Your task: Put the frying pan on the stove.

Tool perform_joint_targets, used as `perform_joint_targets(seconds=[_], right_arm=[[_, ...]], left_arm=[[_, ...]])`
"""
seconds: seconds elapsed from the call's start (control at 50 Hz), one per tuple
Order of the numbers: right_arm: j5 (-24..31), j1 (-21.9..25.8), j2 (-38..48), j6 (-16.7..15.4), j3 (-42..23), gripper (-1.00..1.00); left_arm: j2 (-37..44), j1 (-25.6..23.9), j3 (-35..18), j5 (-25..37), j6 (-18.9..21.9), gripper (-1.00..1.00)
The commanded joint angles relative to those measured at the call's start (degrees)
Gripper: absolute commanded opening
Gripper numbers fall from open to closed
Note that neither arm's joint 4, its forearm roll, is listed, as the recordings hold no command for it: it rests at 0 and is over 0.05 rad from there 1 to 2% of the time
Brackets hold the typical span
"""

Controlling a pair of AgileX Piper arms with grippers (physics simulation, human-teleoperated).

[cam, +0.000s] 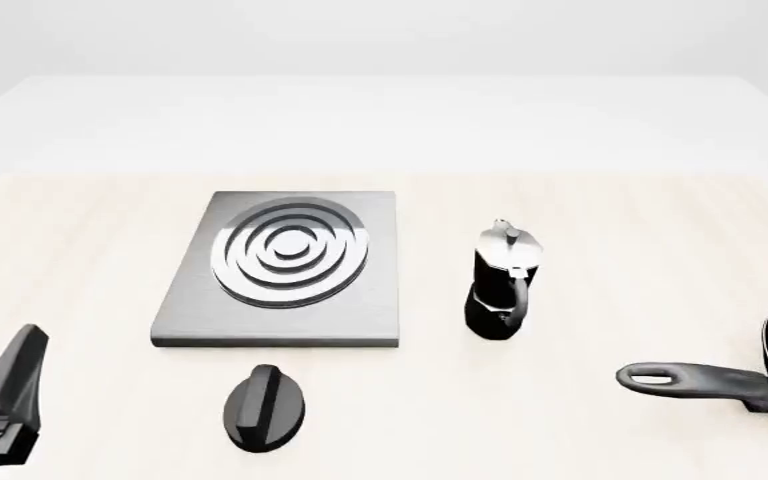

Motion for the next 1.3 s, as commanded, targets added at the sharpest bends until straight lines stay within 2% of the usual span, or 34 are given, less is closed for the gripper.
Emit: perform_joint_targets(seconds=[0.02, 0.18, 0.44, 0.9, 1.08, 1.3], right_arm=[[0.7, -0.7, 0.0, 1.0, -0.4, 1.0], [0.7, -0.8, 0.0, 2.9, -0.7, 1.0], [0.7, -0.4, 0.0, 2.9, -0.9, 1.0], [0.7, -0.1, 0.0, 3.3, -0.8, 1.0], [0.7, -0.1, 0.0, 3.3, -0.8, 1.0], [0.7, -0.1, 0.0, 3.5, -0.7, 1.0]], left_arm=[[0.0, 0.2, -0.2, -0.1, 0.1, 1.0], [0.2, 0.8, -1.2, 0.0, -1.0, 1.0], [1.6, 1.2, -5.2, 1.1, -1.2, 1.0], [19.5, -4.4, -11.8, -10.3, 1.8, 1.0], [28.9, -8.9, -16.6, -15.1, 2.8, 1.0], [37.2, -12.8, -19.7, -20.3, 4.0, 1.0]])
